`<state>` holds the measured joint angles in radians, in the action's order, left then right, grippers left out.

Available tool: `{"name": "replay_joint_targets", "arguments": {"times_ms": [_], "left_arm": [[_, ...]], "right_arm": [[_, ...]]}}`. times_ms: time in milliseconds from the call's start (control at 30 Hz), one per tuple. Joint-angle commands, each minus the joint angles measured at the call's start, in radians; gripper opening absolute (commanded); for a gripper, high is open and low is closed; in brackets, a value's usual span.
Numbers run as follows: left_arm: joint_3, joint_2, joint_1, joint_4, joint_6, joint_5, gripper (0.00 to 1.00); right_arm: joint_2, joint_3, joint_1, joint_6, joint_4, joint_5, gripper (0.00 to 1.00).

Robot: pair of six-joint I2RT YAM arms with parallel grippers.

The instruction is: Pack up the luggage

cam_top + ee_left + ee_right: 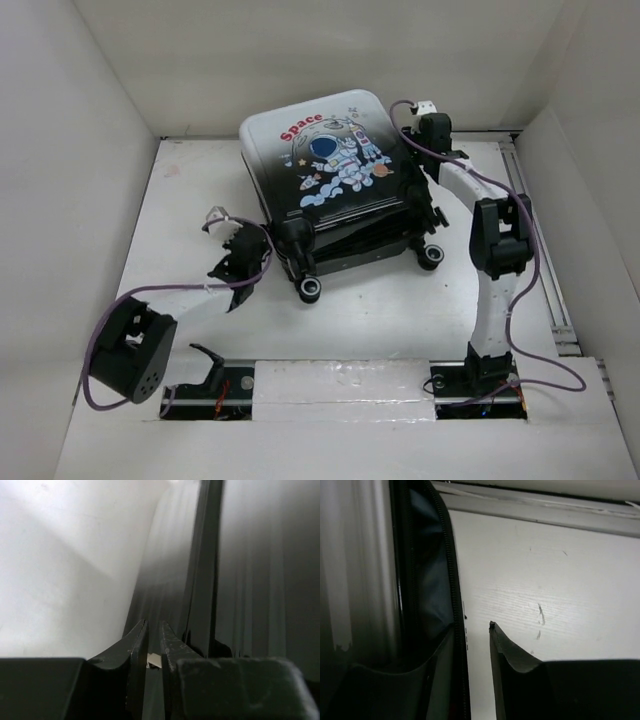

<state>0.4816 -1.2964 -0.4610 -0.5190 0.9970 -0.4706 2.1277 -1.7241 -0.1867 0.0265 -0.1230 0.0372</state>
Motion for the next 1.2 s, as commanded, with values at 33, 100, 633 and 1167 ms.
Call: {"name": "replay_joint_targets", "arguments": {"times_ms": [33, 100, 633, 1167], "left_arm": [[-0.058, 0.020, -0.373, 0.052, 0.018, 0.106, 0.11], [-0.058, 0.054, -0.493, 0.161, 0.071, 0.015, 0.11], [0.193, 0.528, -0.814, 0.551, -0.160, -0.674, 0.62], [0.566, 0.249, -0.330, 0.170, -0.493, -0.275, 0.58]], "right_arm": [[0.001, -0.057, -0.342, 0.007, -0.038, 0.328, 0.43], [0.026, -0.116, -0.365, 0.016, -0.093, 0.337, 0.47], [-0.291, -0.212, -0.082, 0.156, -0.123, 0.330, 0.71], [-1.236, 0.935, -0.017, 0.257, 0.054, 0.001, 0.00]]}}
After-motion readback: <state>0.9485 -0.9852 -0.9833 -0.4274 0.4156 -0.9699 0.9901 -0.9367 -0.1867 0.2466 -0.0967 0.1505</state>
